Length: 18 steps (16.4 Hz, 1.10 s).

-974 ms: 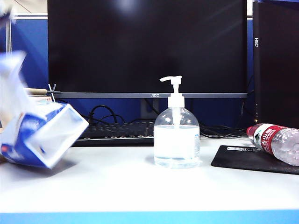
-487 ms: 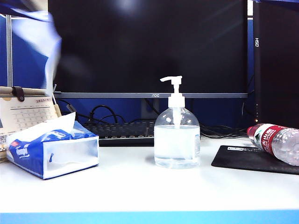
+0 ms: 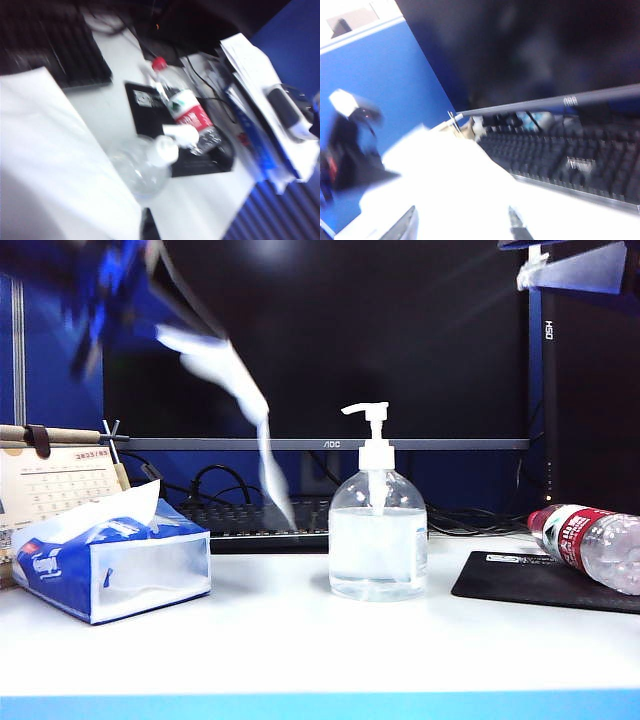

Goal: Pull out a tissue from the tissue dispenser, then press the switch of the alcohol sanitizer bottle to drop some sanitizer on the paper tissue, and finally place the treated tissue on the table.

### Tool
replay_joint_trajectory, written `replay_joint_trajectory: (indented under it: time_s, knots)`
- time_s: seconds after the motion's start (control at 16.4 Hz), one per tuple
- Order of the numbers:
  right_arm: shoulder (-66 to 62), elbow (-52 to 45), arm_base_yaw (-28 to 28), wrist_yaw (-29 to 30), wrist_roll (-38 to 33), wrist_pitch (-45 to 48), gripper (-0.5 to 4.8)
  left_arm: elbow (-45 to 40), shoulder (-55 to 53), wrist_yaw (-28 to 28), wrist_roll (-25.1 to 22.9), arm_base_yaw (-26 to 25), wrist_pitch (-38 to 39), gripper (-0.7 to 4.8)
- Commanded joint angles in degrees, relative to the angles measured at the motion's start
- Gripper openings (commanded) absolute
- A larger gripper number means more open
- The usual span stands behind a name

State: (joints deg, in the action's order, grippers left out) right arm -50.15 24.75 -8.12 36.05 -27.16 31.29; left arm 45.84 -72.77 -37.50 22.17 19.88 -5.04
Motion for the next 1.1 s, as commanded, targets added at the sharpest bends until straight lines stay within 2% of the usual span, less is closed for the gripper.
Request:
replay_joint_trajectory:
  time_s: [0.06, 0.18, 0.3, 0.67, 0.79, 0.91, 1.1]
  knots:
    - [-2.19, 0.61, -0.37, 0.09, 0.11, 3.67, 2.20, -3.26, -2.23, -1.88, 5.18, 2.95, -15.69, -0.06]
    - [-4.76, 1.27, -1.55, 0.55, 0.00, 3.74, 2.20, -3.26, -6.05, -1.79, 7.17, 6.88, -22.75, -0.06]
    - [-7.96, 3.34, -2.16, 2.95, -0.09, 3.69, 2.20, -3.28, -9.81, -0.66, 8.07, 9.16, -25.94, -0.06]
    - [-10.91, 6.80, -2.16, 3.65, -0.11, 3.69, 2.20, -3.30, -18.73, -3.76, 11.56, 9.29, -43.65, -0.06]
    - [-11.74, 6.80, -2.16, 4.66, -0.90, 3.72, 2.20, -3.30, -21.22, -3.96, 9.42, 9.18, -44.00, -0.06]
    - [-11.93, 6.80, -2.16, 5.70, -1.60, 3.72, 2.20, -3.28, -24.90, -8.13, 5.70, 9.01, -46.31, -0.06]
    - [-13.29, 6.88, -2.29, 6.84, -2.05, 3.74, 2.10, -3.15, -27.89, -10.86, 5.27, 6.91, -51.21, -0.06]
